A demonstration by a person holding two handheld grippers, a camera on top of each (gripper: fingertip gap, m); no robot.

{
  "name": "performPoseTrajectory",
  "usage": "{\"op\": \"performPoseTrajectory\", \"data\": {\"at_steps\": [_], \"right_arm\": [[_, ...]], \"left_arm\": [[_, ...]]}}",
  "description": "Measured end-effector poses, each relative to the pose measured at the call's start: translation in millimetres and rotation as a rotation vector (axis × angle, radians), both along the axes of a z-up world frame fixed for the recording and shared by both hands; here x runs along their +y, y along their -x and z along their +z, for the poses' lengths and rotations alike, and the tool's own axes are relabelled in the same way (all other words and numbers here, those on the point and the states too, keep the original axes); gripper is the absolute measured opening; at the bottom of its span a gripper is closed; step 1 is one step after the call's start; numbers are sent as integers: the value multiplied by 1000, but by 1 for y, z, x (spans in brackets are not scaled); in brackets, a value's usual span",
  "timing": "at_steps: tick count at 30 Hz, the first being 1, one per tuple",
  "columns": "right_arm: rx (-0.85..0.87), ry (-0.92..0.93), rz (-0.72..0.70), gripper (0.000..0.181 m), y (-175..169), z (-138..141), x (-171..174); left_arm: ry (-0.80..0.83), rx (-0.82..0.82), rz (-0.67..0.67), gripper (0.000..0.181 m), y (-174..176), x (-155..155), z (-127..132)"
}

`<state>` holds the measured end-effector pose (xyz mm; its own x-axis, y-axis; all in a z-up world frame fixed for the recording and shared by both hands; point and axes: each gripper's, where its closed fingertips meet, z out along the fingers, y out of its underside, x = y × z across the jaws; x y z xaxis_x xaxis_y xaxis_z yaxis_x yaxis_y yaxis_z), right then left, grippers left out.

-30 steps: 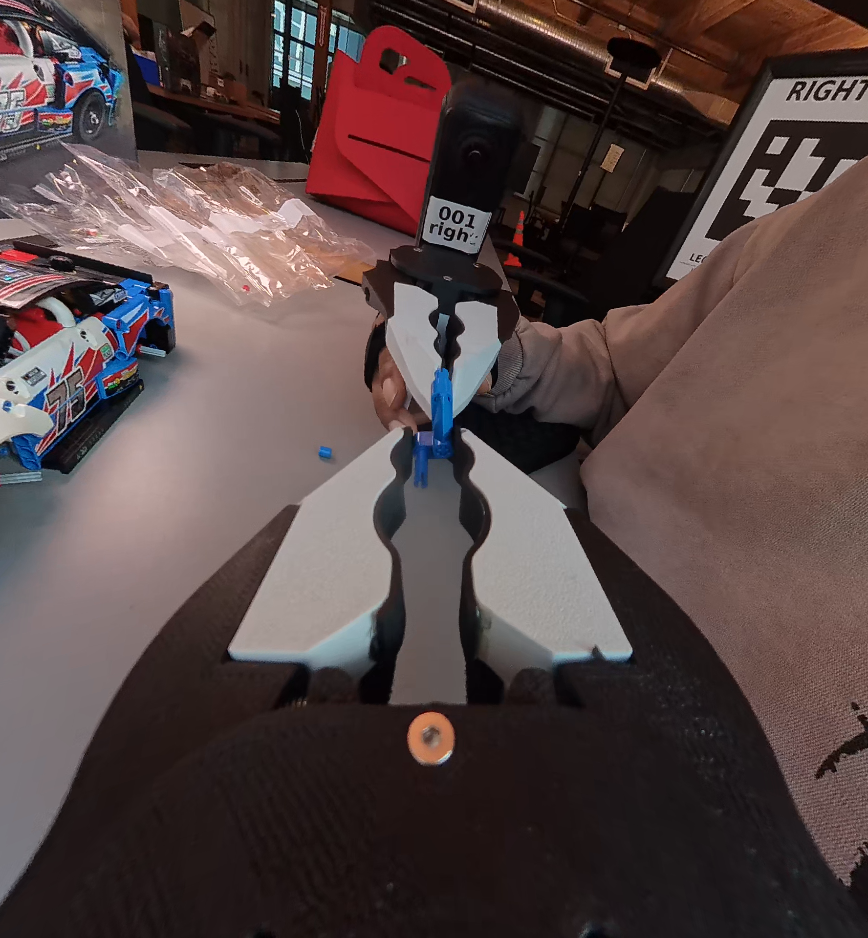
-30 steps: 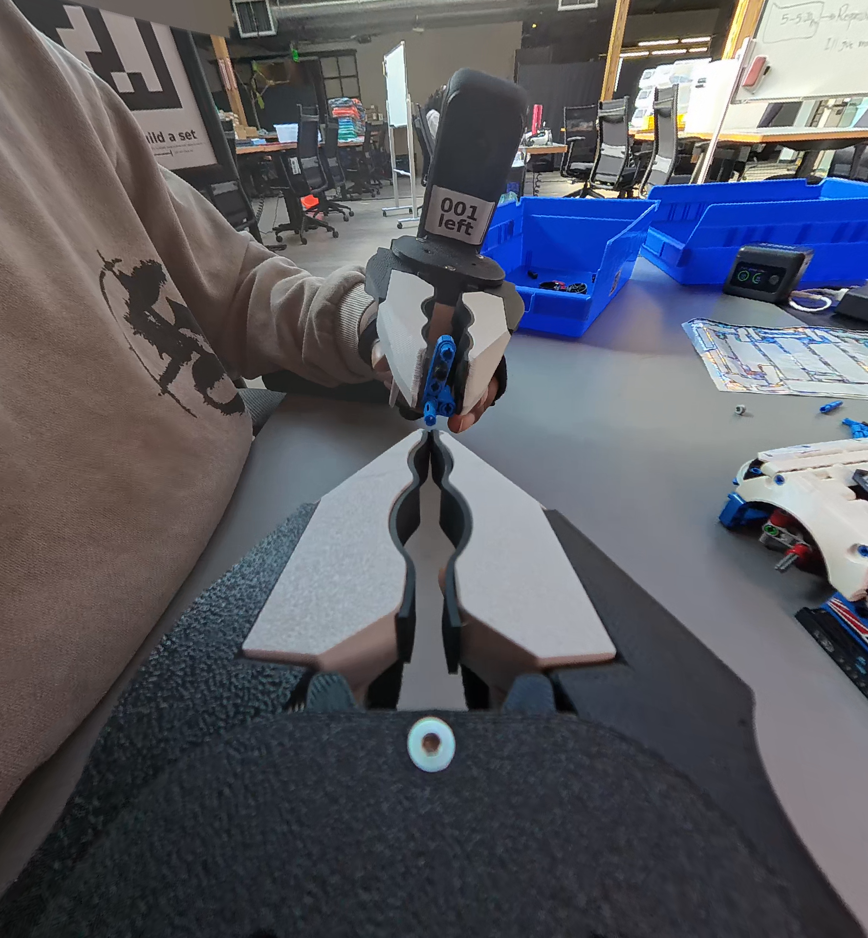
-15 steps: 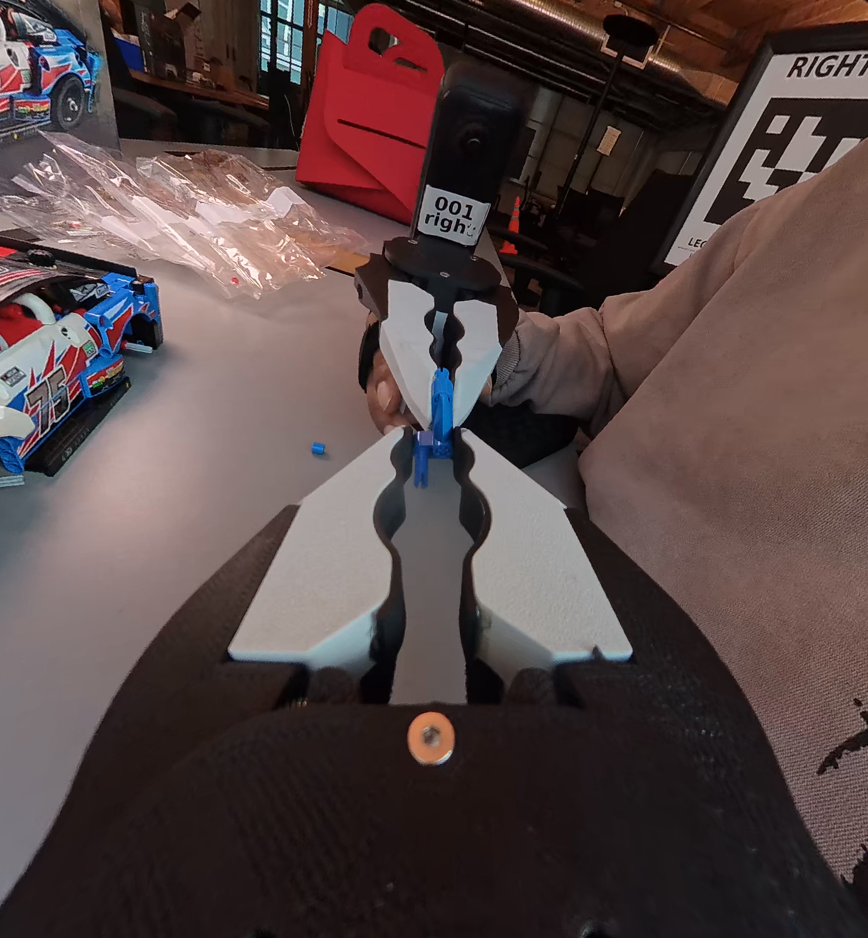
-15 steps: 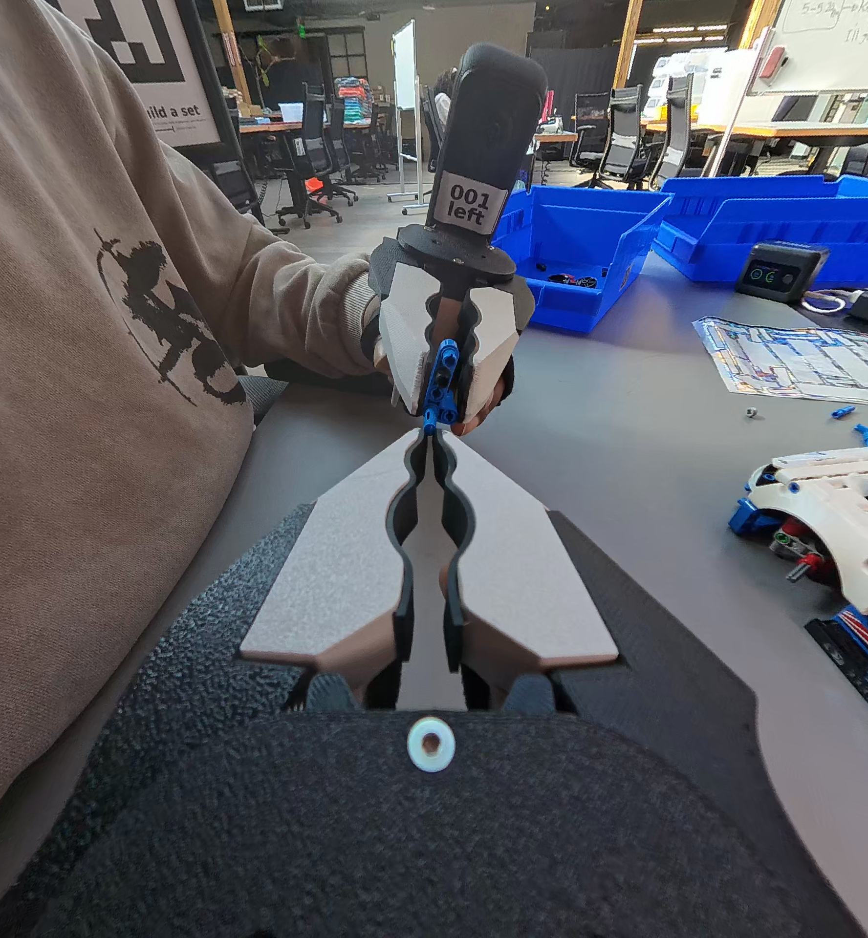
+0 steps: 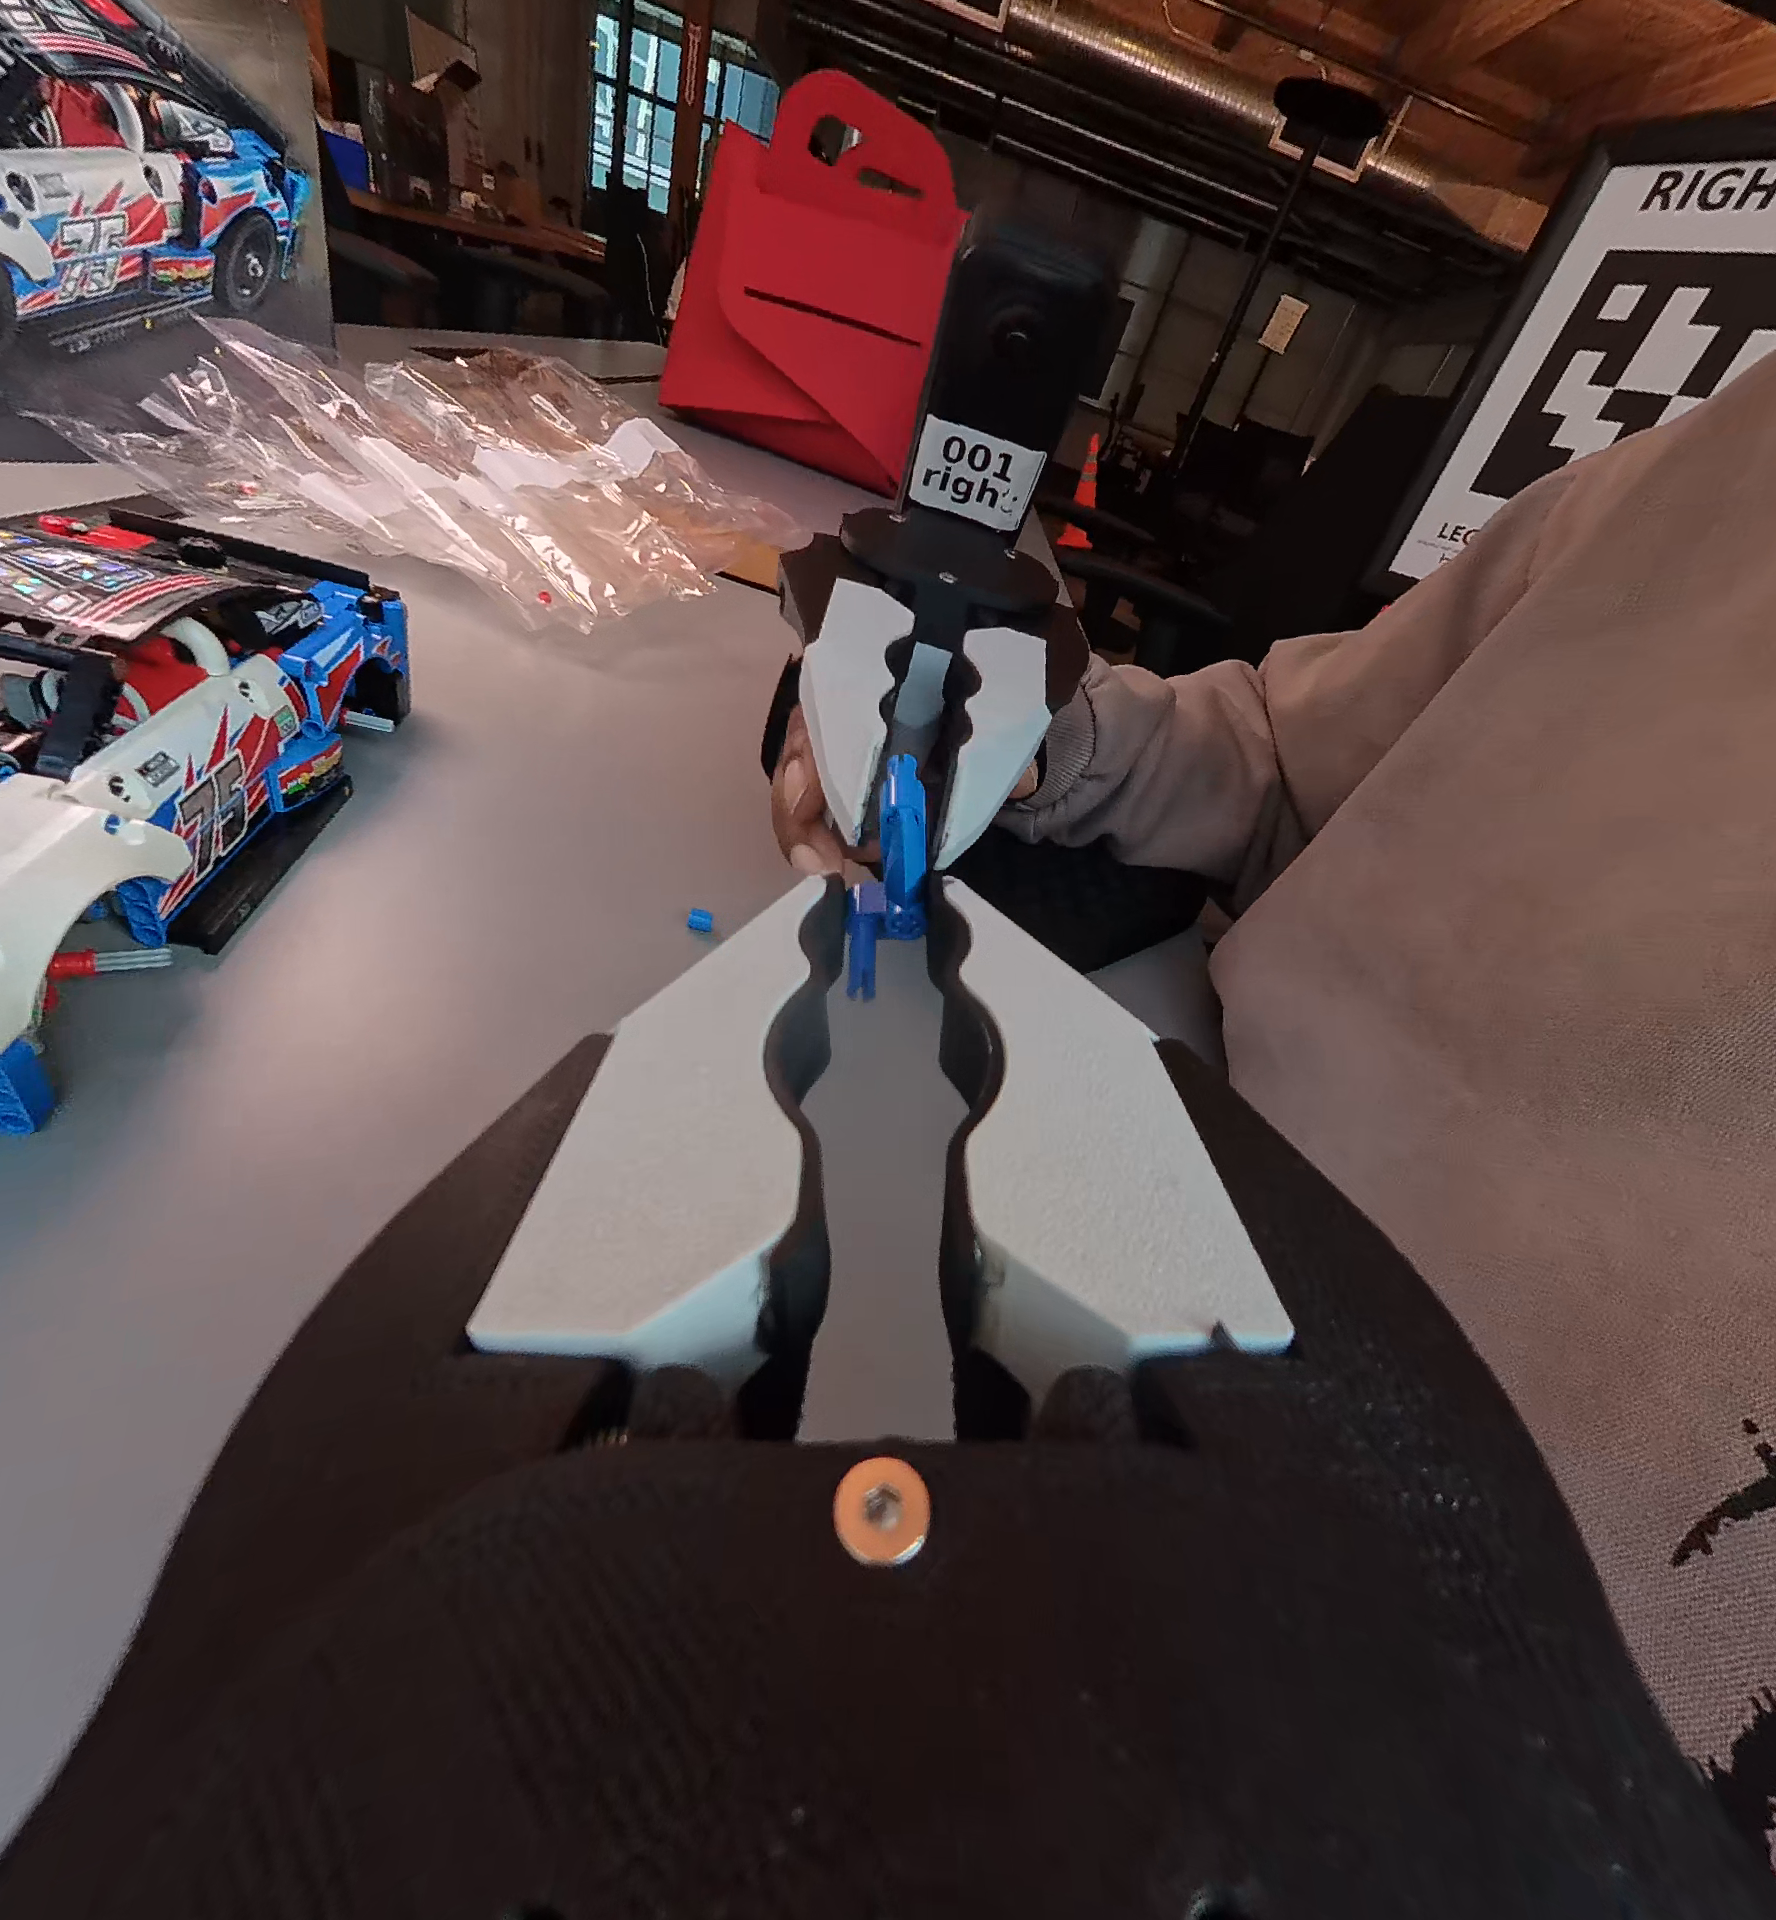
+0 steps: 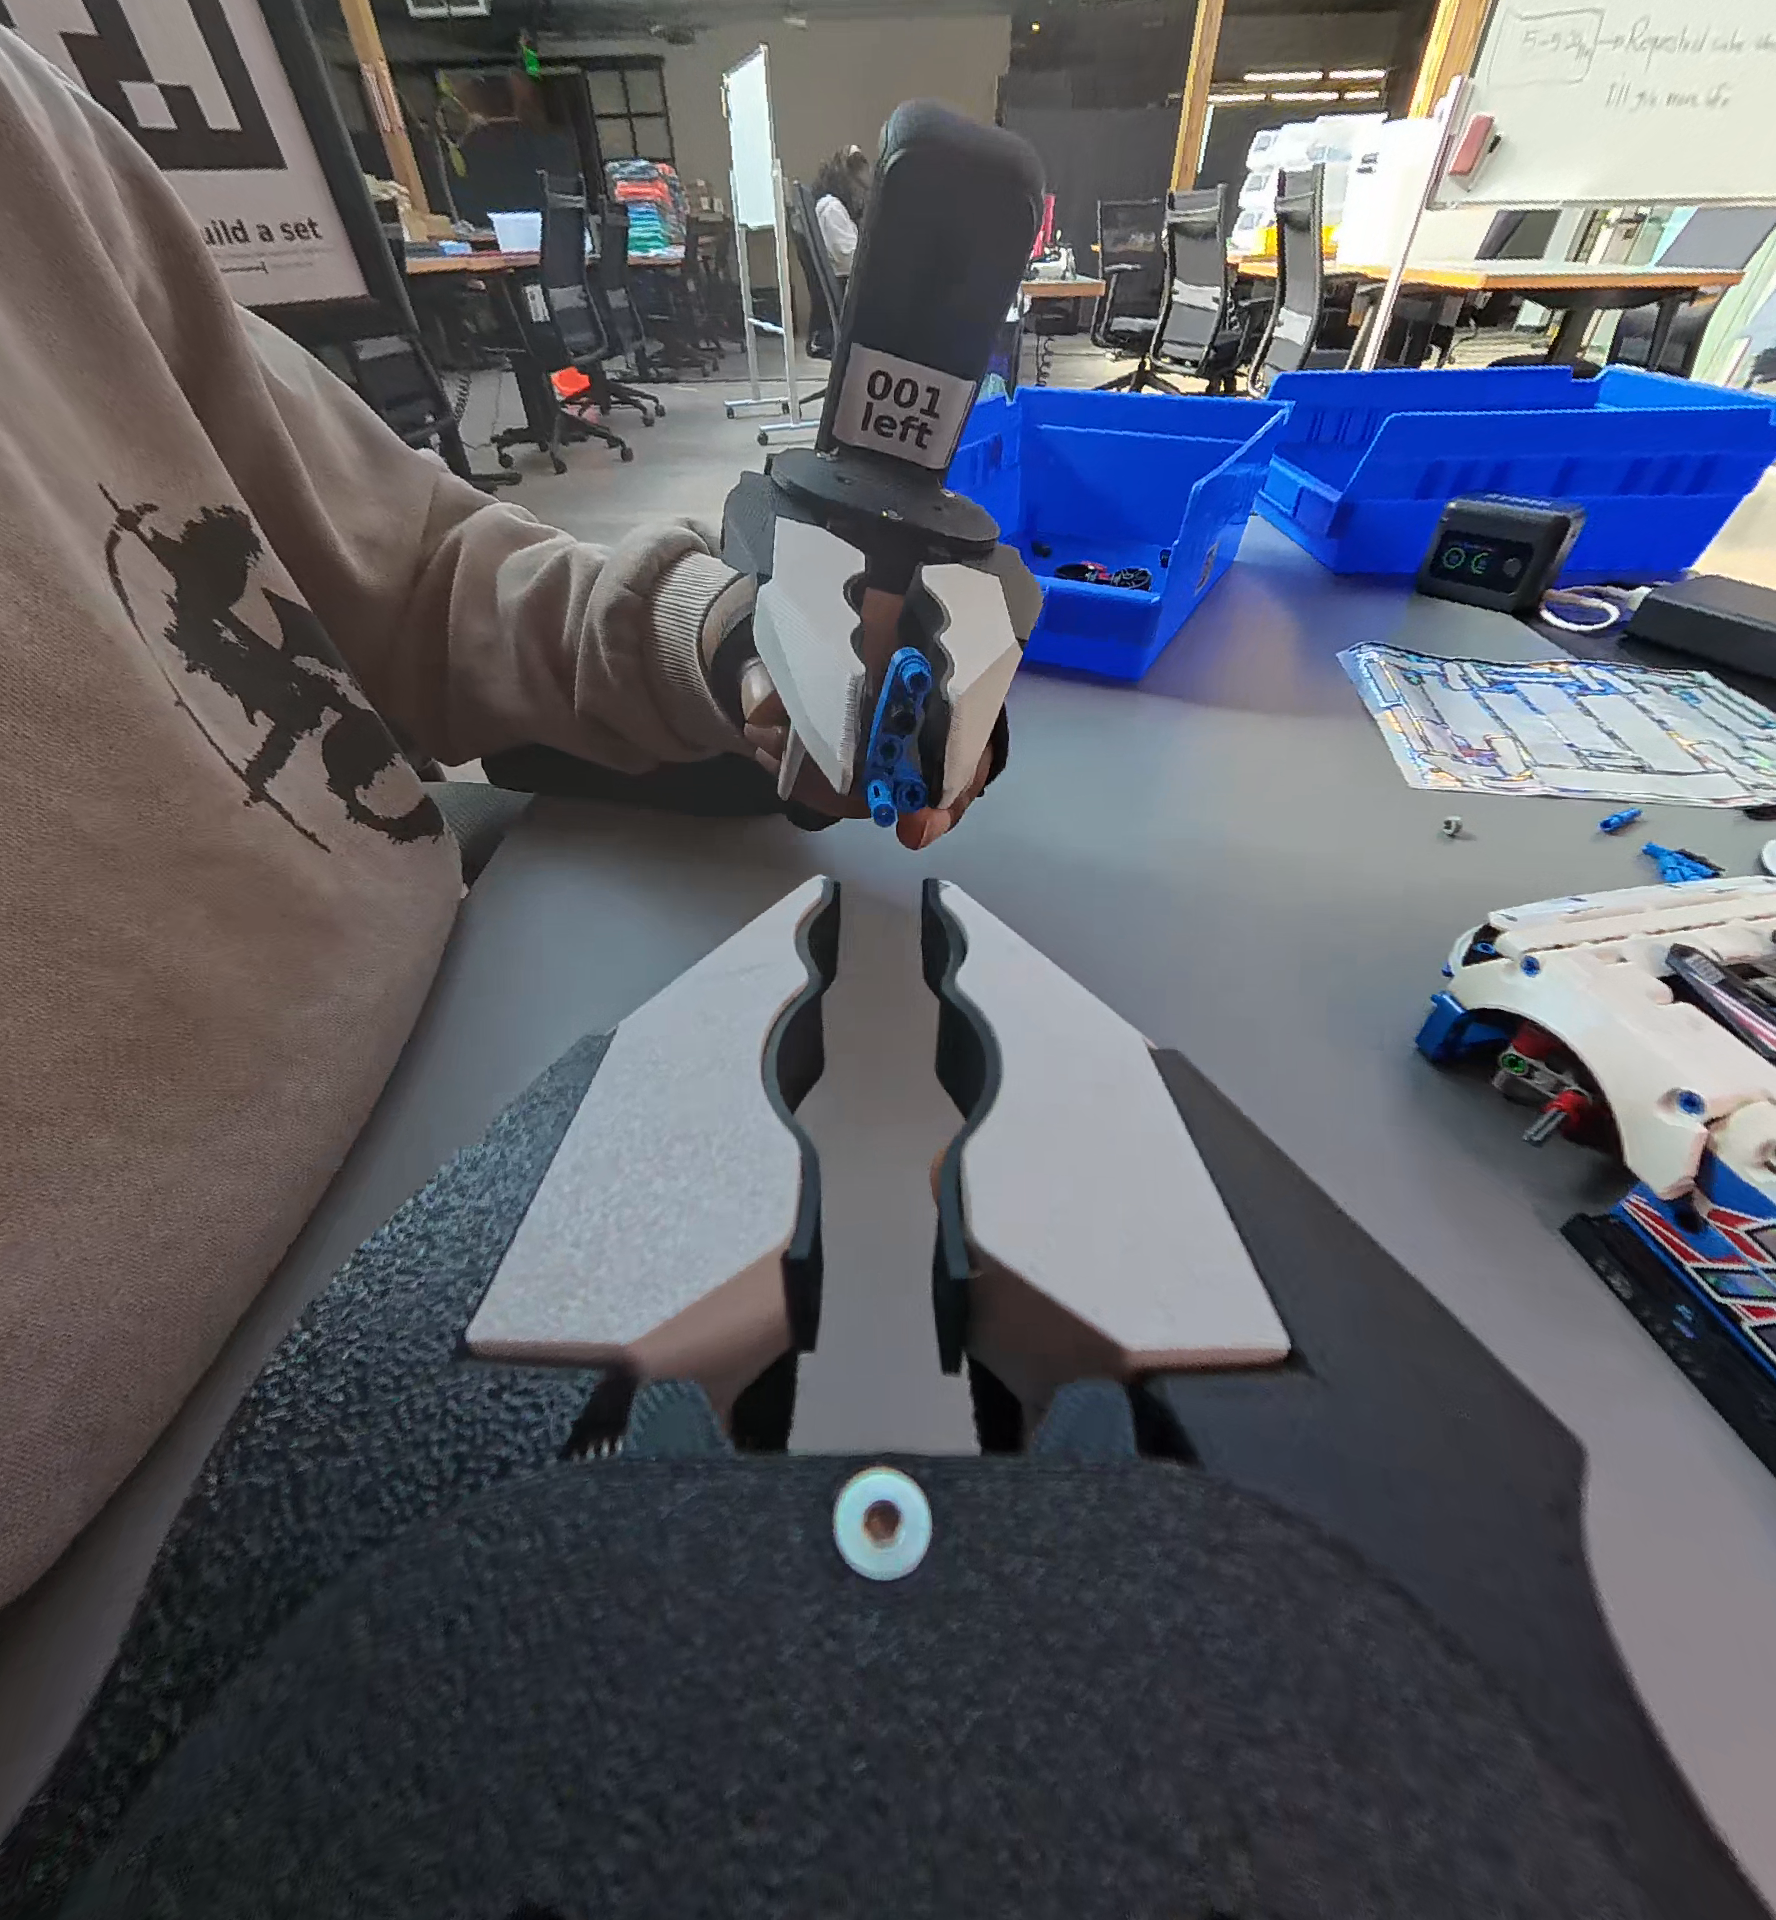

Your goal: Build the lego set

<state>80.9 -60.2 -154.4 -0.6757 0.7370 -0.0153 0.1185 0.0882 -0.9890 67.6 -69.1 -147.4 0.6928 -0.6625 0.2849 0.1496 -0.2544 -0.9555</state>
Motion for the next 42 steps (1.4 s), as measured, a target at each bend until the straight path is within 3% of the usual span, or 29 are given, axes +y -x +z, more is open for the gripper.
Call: {"op": "performPoseTrajectory", "data": {"at_steps": [4, 7, 16, 30, 36, 42], "right_arm": [[-3, -16, 17, 14, 1, -3, -9], [-13, -33, 33, 1, 0, -8, -14], [-15, -30, 54, 0, -2, -6, -14], [19, 17, 32, 0, -6, 8, 0], [9, -21, 9, 0, -2, 1, -3], [-2, -13, 6, 9, -1, -1, -4]], "left_arm": [[15, 2, -22, 13, -7, 1, -5], [21, 9, -46, 13, -15, 0, -9], [12, 16, -53, 13, -18, 0, -7], [-9, 10, -18, 13, -3, -2, 2], [-14, 10, -5, 13, 1, -2, 3], [1, -5, -9, 13, -1, -1, 0]]}}
